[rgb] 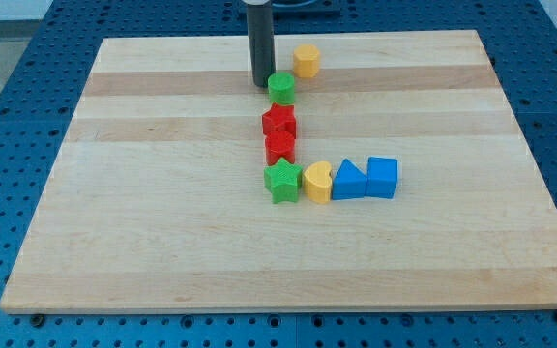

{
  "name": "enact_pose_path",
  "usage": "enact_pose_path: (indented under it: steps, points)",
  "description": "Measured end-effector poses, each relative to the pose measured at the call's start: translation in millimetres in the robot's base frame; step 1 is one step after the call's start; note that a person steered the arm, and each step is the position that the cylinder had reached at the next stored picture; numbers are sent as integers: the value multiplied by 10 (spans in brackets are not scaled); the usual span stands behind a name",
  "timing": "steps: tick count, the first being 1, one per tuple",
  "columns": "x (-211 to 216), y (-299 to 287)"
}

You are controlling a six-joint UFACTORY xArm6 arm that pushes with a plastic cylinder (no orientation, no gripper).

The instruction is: Move the yellow hexagon diagonal top right to the green circle

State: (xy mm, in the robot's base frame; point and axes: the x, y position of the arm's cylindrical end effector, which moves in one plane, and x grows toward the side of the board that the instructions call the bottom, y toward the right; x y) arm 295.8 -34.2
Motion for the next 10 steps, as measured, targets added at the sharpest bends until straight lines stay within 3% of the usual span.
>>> enact_pose_path:
  steps: [4, 7, 10]
  points:
    - [-332, 124]
    - [-332, 616]
    - [-281, 580]
